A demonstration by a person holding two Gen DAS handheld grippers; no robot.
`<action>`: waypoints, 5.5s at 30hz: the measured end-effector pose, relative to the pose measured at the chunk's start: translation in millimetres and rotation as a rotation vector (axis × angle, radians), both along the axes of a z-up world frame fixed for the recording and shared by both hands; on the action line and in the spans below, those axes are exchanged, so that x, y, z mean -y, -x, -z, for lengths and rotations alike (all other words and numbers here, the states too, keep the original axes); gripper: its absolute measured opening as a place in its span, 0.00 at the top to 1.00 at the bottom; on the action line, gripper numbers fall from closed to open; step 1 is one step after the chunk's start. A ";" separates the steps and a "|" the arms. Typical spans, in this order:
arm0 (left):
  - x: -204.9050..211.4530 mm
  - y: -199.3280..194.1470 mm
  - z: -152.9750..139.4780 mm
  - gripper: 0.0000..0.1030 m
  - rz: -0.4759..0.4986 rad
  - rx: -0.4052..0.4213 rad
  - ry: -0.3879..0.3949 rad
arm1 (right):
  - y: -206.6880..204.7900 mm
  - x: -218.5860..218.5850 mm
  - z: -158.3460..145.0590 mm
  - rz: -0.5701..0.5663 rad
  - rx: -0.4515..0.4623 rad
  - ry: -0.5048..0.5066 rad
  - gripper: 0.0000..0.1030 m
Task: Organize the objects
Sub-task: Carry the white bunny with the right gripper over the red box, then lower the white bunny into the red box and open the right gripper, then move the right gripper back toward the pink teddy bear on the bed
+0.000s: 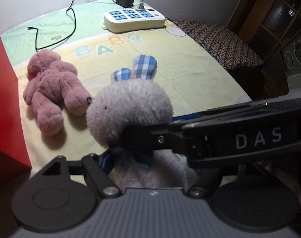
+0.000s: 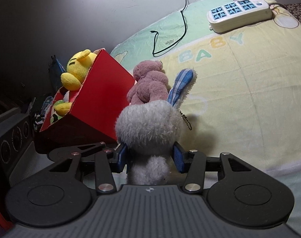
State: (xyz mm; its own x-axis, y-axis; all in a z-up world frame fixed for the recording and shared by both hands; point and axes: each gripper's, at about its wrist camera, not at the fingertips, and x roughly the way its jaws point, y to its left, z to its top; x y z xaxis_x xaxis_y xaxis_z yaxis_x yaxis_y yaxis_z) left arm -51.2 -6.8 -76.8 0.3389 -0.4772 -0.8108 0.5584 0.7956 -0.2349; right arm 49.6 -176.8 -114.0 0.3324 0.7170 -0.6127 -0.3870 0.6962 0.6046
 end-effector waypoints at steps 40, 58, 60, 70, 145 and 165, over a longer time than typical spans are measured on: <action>-247.0 -33.0 -108.9 0.26 -0.131 0.281 0.269 | 18.1 -238.9 -121.5 -0.060 0.418 0.089 0.52; -272.8 -82.5 -51.2 0.28 -0.212 0.139 0.175 | -18.0 -296.6 -76.9 -0.130 0.280 0.209 0.53; -277.7 -83.8 -45.5 0.28 -0.221 0.121 0.170 | -18.0 -298.9 -75.2 -0.134 0.277 0.212 0.53; -279.7 -88.1 -34.2 0.21 -0.217 0.095 0.173 | -12.5 -285.0 -82.0 -0.093 0.283 0.221 0.45; -225.0 16.6 -67.5 0.08 -0.539 0.117 -0.213 | 57.8 -178.9 -99.2 0.003 0.255 0.139 0.61; -179.1 9.8 -36.9 0.08 -0.414 0.039 -0.252 | 54.9 -145.1 -72.4 0.079 0.168 0.204 0.61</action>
State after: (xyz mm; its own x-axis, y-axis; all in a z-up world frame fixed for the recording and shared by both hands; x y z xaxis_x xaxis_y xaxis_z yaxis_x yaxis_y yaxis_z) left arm -61.1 172.3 -39.9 0.4910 -0.0866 -0.8669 0.1875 0.9822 0.0081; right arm -5.3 -31.8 -41.6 0.4914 0.5524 -0.6734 -0.4094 0.8289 0.3812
